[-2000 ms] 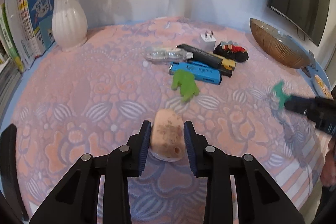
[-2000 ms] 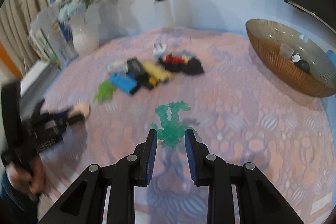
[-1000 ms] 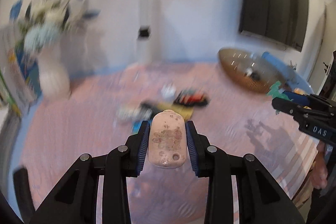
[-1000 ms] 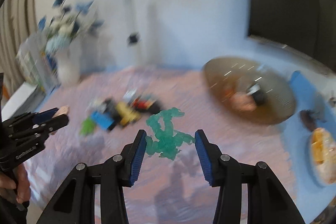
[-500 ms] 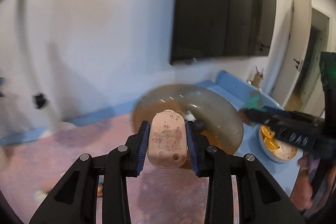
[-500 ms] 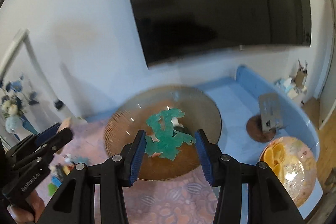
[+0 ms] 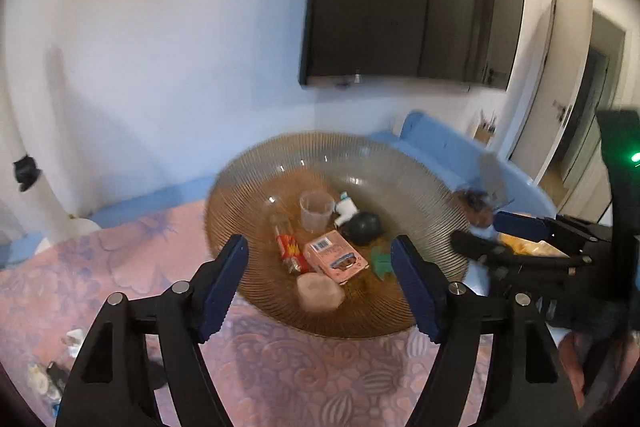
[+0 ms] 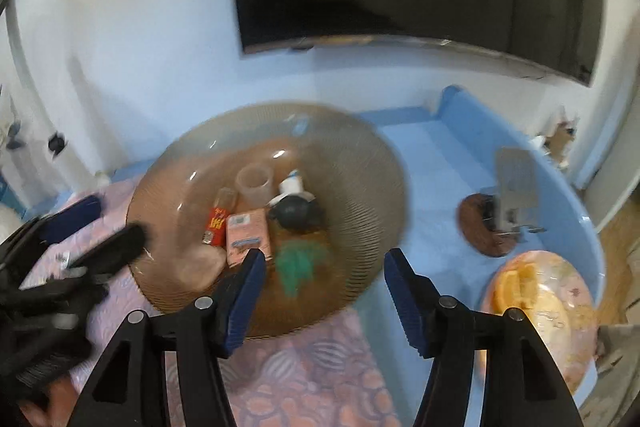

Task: Organize rigid objects
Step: 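Carry block and green toy into the brown bowl and release both, then return both tools toward the remaining items on the table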

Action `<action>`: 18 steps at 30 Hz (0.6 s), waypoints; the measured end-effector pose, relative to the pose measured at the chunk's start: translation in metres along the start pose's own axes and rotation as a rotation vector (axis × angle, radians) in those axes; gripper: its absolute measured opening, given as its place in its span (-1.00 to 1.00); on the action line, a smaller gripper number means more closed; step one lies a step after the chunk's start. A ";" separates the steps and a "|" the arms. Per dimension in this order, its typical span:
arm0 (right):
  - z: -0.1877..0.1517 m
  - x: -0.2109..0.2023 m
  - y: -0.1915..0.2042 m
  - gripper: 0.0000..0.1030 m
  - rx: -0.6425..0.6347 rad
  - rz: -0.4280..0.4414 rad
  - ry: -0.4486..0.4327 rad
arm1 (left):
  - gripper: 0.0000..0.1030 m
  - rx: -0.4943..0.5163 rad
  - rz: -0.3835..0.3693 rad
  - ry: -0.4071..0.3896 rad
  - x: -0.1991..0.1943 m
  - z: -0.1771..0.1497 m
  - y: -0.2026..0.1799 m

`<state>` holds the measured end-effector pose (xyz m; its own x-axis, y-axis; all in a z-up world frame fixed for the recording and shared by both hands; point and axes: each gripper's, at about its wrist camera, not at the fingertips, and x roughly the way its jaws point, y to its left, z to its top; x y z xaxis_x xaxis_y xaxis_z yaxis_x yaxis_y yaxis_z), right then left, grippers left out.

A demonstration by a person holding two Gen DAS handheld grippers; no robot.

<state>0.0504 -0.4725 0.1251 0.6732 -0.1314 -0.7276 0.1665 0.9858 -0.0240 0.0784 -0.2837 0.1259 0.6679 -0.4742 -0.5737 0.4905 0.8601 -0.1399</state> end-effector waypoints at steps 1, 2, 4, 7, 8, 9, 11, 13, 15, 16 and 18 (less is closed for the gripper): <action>0.000 -0.007 -0.005 0.23 0.019 0.001 -0.019 | 0.40 -0.009 0.001 -0.018 -0.013 0.001 0.005; -0.001 -0.016 -0.010 0.28 0.037 0.015 -0.038 | 0.40 -0.018 0.011 -0.044 -0.029 0.002 0.011; -0.001 -0.035 -0.013 0.41 0.056 0.041 -0.075 | 0.49 -0.037 0.028 -0.090 -0.056 0.004 0.021; -0.001 -0.061 0.006 0.49 0.023 0.082 -0.115 | 0.56 -0.081 0.055 -0.162 -0.102 0.004 0.039; 0.000 -0.066 0.012 0.49 0.012 0.098 -0.123 | 0.56 -0.099 0.059 -0.190 -0.122 0.002 0.045; 0.000 -0.076 0.023 0.49 -0.004 0.128 -0.138 | 0.56 -0.108 0.065 -0.207 -0.132 0.001 0.050; -0.002 -0.088 0.042 0.57 -0.031 0.185 -0.154 | 0.61 -0.124 0.099 -0.246 -0.160 -0.004 0.059; -0.007 -0.095 0.066 0.60 -0.056 0.238 -0.148 | 0.78 -0.148 0.148 -0.279 -0.189 -0.017 0.071; -0.015 -0.096 0.090 0.60 -0.084 0.266 -0.139 | 0.97 -0.168 0.177 -0.299 -0.205 -0.031 0.082; -0.021 -0.096 0.100 0.60 -0.095 0.276 -0.131 | 0.98 -0.177 0.206 -0.308 -0.215 -0.042 0.089; -0.037 -0.086 0.124 0.60 -0.124 0.302 -0.091 | 0.98 -0.192 0.272 -0.284 -0.224 -0.066 0.105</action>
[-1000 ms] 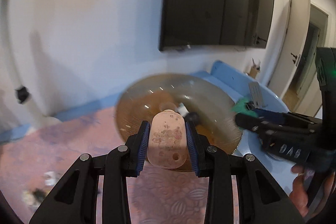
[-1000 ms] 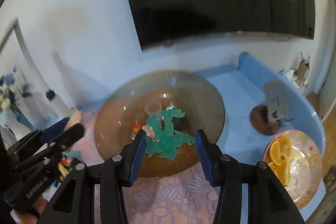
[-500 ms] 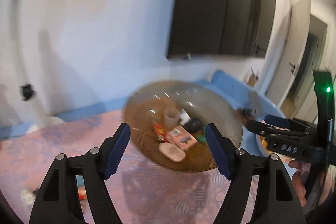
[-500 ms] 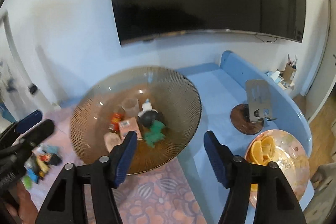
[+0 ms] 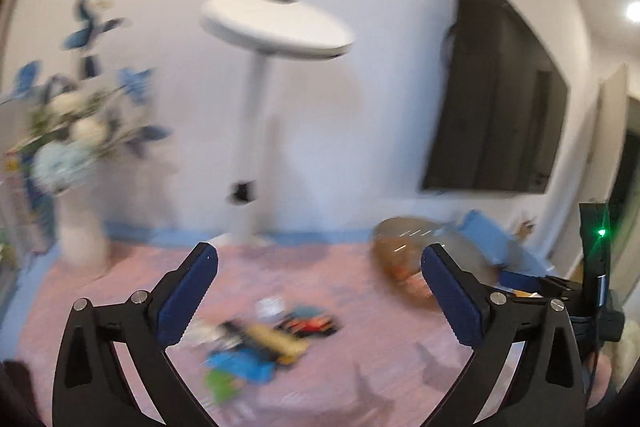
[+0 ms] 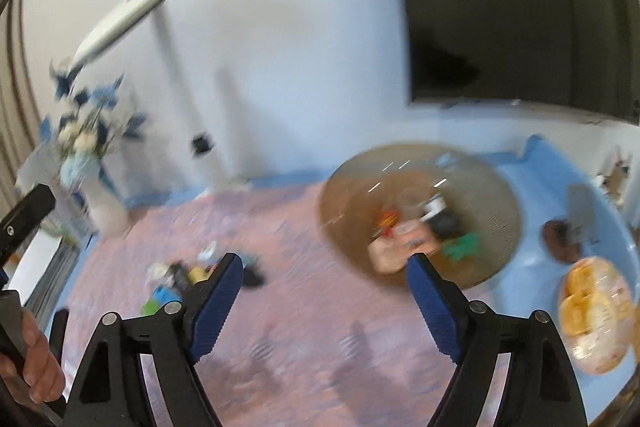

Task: Organize rigid objects
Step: 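Return both tools toward the remaining items on the table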

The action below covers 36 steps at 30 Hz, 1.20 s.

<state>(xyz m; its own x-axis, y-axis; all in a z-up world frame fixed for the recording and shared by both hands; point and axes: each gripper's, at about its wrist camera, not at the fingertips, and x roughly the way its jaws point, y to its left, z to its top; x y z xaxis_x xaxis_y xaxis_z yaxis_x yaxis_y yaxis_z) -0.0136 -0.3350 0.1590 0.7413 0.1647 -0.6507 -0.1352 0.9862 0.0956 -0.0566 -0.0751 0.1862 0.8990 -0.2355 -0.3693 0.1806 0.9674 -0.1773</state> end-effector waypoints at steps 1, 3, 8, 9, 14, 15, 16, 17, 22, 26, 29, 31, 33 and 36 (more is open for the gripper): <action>-0.007 0.007 0.007 0.60 -0.006 0.010 0.018 | 0.98 -0.007 0.029 0.019 -0.001 -0.010 0.012; -0.029 0.029 0.026 0.60 -0.025 0.027 0.061 | 0.98 -0.031 0.068 0.065 0.004 -0.030 0.036; -0.075 0.076 0.057 0.60 -0.115 -0.033 0.115 | 0.98 -0.189 -0.066 0.255 0.024 -0.089 0.098; -0.081 0.085 0.059 0.60 -0.126 -0.047 0.134 | 0.98 -0.194 -0.025 0.270 0.028 -0.100 0.106; -0.096 0.098 0.060 0.60 -0.131 -0.040 0.155 | 0.98 -0.176 0.100 0.313 0.043 -0.126 0.123; -0.097 0.100 0.059 0.60 -0.130 -0.044 0.157 | 0.98 -0.208 0.104 0.337 0.047 -0.130 0.128; -0.097 0.100 0.058 0.60 -0.129 -0.050 0.156 | 0.98 -0.229 0.098 0.357 0.050 -0.132 0.133; -0.098 0.100 0.058 0.60 -0.132 -0.061 0.155 | 0.98 -0.234 0.094 0.363 0.051 -0.133 0.133; -0.100 0.106 0.064 0.60 -0.173 -0.077 0.175 | 0.98 -0.221 0.103 0.377 0.048 -0.137 0.132; -0.102 0.110 0.070 0.60 -0.205 -0.085 0.190 | 0.98 -0.216 0.106 0.377 0.047 -0.138 0.130; -0.103 0.110 0.070 0.60 -0.211 -0.092 0.194 | 0.98 -0.215 0.109 0.395 0.050 -0.139 0.129; -0.104 0.110 0.069 0.61 -0.207 -0.092 0.199 | 0.98 -0.217 0.110 0.412 0.052 -0.140 0.129; -0.104 0.111 0.068 0.68 -0.197 -0.087 0.212 | 0.98 -0.215 0.108 0.421 0.053 -0.141 0.129; -0.103 0.111 0.066 0.69 -0.181 -0.086 0.218 | 0.98 -0.206 0.110 0.420 0.052 -0.141 0.127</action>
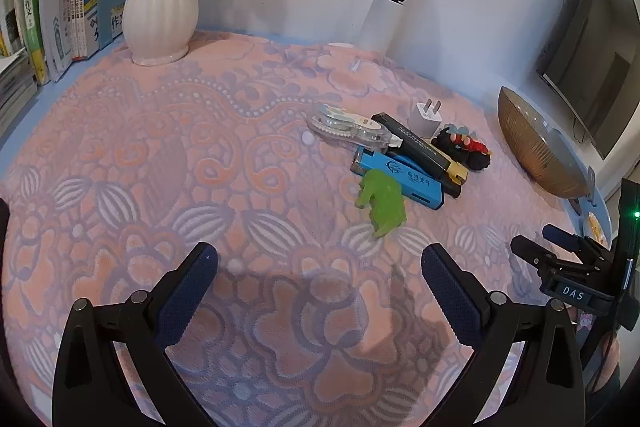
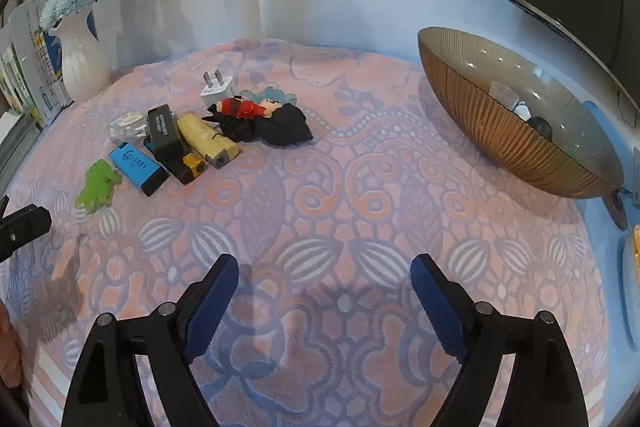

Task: Organize rigid objects
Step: 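Return both tools toward the remaining items on the table, then grasp the green toy with the left gripper while the right grasps the blue lighter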

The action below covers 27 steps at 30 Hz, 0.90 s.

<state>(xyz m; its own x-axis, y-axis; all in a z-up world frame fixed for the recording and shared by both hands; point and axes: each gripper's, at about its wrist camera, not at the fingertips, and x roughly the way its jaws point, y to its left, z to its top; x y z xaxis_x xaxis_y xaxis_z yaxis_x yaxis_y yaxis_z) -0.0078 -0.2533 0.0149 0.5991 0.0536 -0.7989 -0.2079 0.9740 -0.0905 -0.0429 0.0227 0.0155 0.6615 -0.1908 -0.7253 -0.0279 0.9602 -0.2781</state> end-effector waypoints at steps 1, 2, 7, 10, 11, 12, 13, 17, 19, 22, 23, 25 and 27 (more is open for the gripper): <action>0.000 0.000 0.000 0.69 0.002 0.002 -0.001 | 0.98 0.005 0.001 -0.001 0.000 -0.001 -0.001; 0.000 0.000 0.000 0.69 0.005 0.003 -0.002 | 0.98 0.010 0.002 -0.004 -0.001 -0.001 -0.002; 0.000 0.000 0.003 0.69 0.002 -0.003 0.006 | 0.98 0.072 -0.017 -0.013 -0.004 -0.003 -0.012; 0.001 0.000 0.006 0.68 -0.026 0.078 0.053 | 0.95 0.065 -0.076 0.063 -0.006 -0.001 -0.016; 0.002 0.000 0.006 0.61 -0.018 0.147 0.094 | 0.95 0.063 -0.094 0.070 -0.009 0.001 -0.018; 0.004 0.000 0.007 0.45 -0.002 0.250 0.139 | 0.95 0.072 -0.097 0.063 -0.015 0.005 -0.022; 0.006 -0.002 0.009 0.34 -0.002 0.315 0.164 | 0.95 0.095 -0.082 0.046 -0.020 0.011 -0.028; 0.026 -0.007 0.038 0.10 -0.108 0.373 0.170 | 0.58 0.227 -0.035 0.017 -0.012 0.029 -0.051; 0.031 -0.002 0.051 -0.05 -0.155 0.361 0.165 | 0.39 0.256 -0.033 0.055 0.004 0.031 -0.054; 0.038 0.012 0.066 -0.10 -0.188 0.379 0.158 | 0.39 0.243 -0.045 0.078 0.022 0.031 -0.048; 0.039 0.017 0.070 -0.11 -0.200 0.385 0.144 | 0.36 0.231 -0.052 0.083 0.027 0.032 -0.046; 0.041 0.028 0.076 -0.11 -0.225 0.385 0.139 | 0.29 0.199 -0.077 0.097 0.035 0.031 -0.038; 0.045 0.037 0.079 -0.11 -0.243 0.384 0.129 | 0.28 0.178 -0.088 0.114 0.042 0.033 -0.034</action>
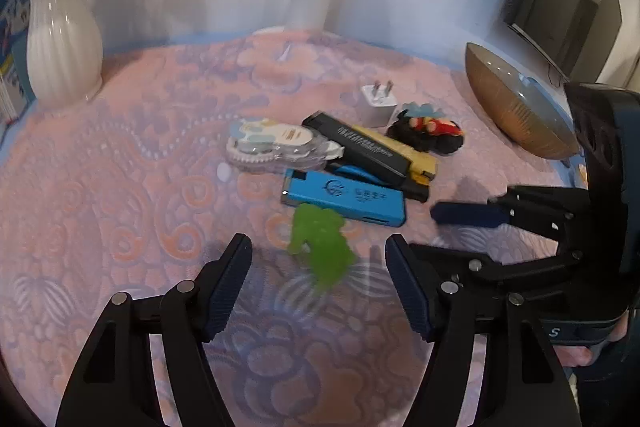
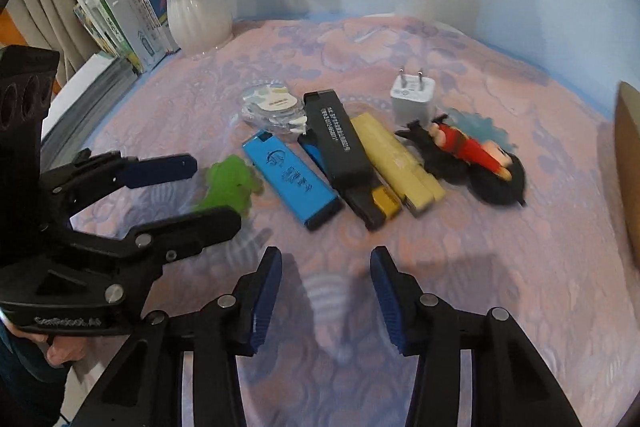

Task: Organize rigid objects
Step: 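Grasp the green toy with the left gripper while the right grasps the blue lighter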

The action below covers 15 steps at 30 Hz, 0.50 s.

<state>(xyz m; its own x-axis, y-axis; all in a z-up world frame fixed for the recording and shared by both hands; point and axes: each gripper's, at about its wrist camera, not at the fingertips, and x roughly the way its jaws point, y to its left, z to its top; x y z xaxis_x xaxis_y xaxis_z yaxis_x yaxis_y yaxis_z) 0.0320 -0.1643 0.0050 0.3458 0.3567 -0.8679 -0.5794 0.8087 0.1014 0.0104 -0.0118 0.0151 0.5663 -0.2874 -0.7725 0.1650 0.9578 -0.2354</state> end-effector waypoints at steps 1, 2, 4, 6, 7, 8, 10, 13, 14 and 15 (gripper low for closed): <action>0.002 -0.001 0.000 -0.11 -0.011 -0.001 -0.015 | 0.28 -0.012 -0.007 0.007 0.002 0.001 0.003; 0.006 0.002 0.000 -0.11 -0.018 -0.002 -0.023 | 0.28 -0.021 -0.013 0.007 0.003 0.002 0.004; 0.011 0.007 -0.001 -0.10 -0.028 -0.010 -0.028 | 0.28 -0.025 -0.020 -0.001 0.005 0.004 0.004; 0.017 0.013 0.002 -0.10 -0.054 -0.018 -0.041 | 0.28 -0.023 -0.006 -0.004 0.006 0.004 0.005; 0.019 0.015 0.003 -0.10 -0.068 -0.025 -0.041 | 0.28 -0.030 -0.009 -0.008 0.007 0.004 0.007; 0.020 0.017 0.005 -0.09 -0.084 -0.029 -0.042 | 0.28 -0.038 -0.019 -0.016 0.005 0.003 0.008; 0.021 0.020 0.011 -0.07 -0.124 -0.047 -0.045 | 0.28 -0.050 -0.028 -0.023 0.003 0.002 0.012; 0.019 0.020 0.014 -0.13 -0.153 -0.060 -0.062 | 0.28 -0.061 -0.031 -0.030 0.002 0.002 0.014; 0.018 0.019 0.015 -0.25 -0.155 -0.057 -0.067 | 0.28 -0.059 -0.028 -0.030 0.003 0.003 0.013; 0.018 0.018 0.016 -0.39 -0.161 -0.044 -0.069 | 0.28 -0.055 -0.023 -0.028 0.003 0.003 0.012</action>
<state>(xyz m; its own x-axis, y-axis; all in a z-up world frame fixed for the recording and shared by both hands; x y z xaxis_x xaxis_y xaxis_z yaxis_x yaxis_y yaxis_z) 0.0419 -0.1366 -0.0005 0.4200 0.3586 -0.8337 -0.6713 0.7409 -0.0196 0.0163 -0.0010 0.0115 0.5857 -0.3080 -0.7497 0.1336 0.9490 -0.2855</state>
